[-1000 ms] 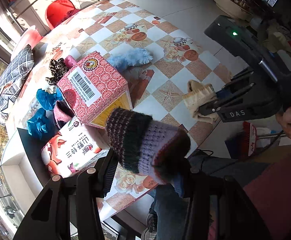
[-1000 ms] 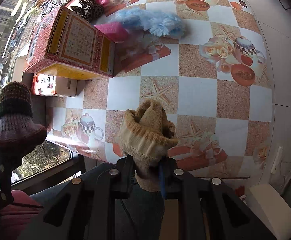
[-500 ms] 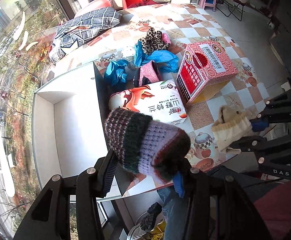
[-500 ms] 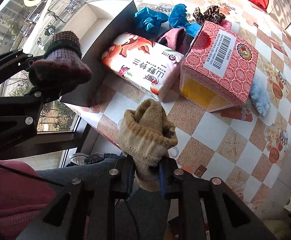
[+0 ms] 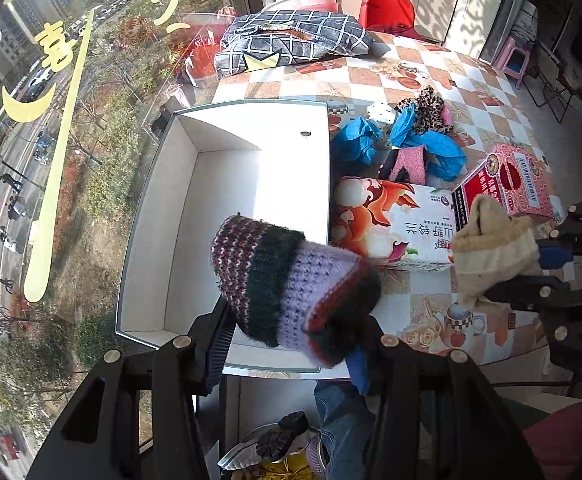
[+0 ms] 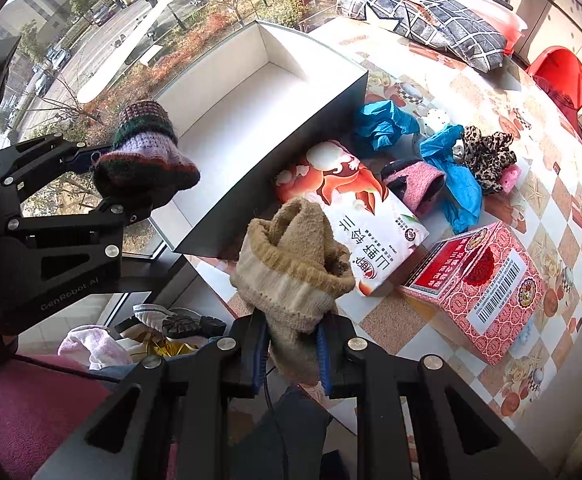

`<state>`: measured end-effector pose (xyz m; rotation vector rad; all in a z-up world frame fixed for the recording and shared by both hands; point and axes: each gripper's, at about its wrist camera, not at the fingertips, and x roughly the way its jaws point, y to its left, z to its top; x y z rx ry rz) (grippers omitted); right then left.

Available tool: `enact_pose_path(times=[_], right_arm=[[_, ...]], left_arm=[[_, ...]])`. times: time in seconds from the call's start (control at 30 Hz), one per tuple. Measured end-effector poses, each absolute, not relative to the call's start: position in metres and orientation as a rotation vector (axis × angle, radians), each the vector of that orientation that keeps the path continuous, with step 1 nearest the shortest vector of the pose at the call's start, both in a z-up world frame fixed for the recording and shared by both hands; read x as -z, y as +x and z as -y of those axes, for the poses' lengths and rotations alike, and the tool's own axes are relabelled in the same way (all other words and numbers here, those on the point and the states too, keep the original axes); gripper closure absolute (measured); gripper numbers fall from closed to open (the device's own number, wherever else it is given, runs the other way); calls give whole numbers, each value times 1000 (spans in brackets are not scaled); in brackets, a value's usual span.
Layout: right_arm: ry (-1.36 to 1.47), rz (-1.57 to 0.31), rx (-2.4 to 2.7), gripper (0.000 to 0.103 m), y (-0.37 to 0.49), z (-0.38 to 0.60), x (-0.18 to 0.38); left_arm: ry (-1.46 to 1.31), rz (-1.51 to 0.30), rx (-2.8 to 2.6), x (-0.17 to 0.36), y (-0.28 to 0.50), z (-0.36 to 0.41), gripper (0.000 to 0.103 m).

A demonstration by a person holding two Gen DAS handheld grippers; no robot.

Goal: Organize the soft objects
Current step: 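Lower both knit items into the white box and open both grippers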

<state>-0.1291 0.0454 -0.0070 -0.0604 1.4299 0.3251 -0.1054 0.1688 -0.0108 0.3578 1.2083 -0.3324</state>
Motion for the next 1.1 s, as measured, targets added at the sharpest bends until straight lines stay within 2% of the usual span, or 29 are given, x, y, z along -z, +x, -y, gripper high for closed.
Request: enact_pose_path(times=[0.37, 0.83, 1.1], right_arm=[[-73, -1393, -428, 82, -98, -88, -2], [41, -1432, -428, 82, -59, -102, 10], [10, -1446, -458, 82, -49, -123, 16]], left_arm=[[261, -1251, 187, 21, -87, -213, 50], [236, -1280, 135, 37, -70, -227, 50], [211, -1324, 98, 49, -67, -239, 50]])
